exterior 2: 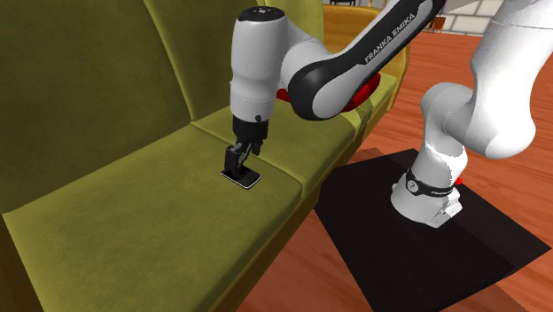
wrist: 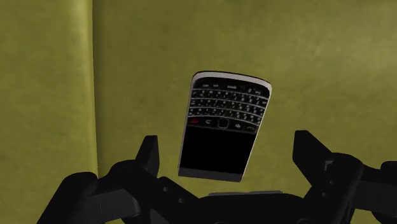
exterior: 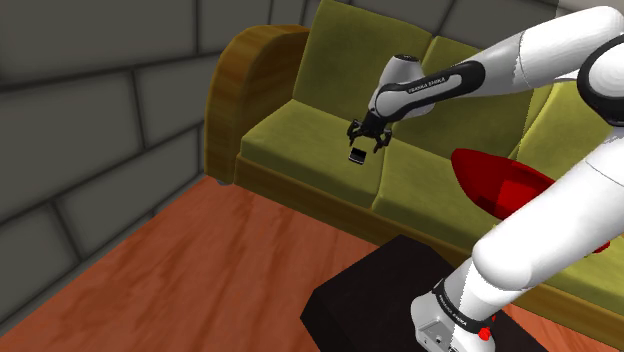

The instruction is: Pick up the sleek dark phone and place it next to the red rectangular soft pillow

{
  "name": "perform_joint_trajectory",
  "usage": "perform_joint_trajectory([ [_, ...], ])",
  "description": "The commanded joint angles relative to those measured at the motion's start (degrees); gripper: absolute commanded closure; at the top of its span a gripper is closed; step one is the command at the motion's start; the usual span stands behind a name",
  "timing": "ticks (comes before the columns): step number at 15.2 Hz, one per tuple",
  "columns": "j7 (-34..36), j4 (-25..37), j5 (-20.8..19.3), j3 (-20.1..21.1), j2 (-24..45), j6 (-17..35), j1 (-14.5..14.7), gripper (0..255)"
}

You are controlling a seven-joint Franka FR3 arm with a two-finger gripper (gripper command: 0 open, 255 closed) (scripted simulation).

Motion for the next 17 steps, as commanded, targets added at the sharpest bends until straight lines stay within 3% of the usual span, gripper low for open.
perform_joint_trajectory([
  [1, 1.9, 1.6, -0.6, -0.4, 3.2, 1.9, -0.5, 0],
  [8, 2.5, 1.1, -1.6, -0.8, 7.3, 6.5, -0.8, 0],
  [16, 2.5, 1.1, -1.6, -0.8, 7.3, 6.5, -0.8, 0],
  [17, 2.5, 1.1, -1.6, -0.8, 7.3, 6.5, -0.8, 255],
])
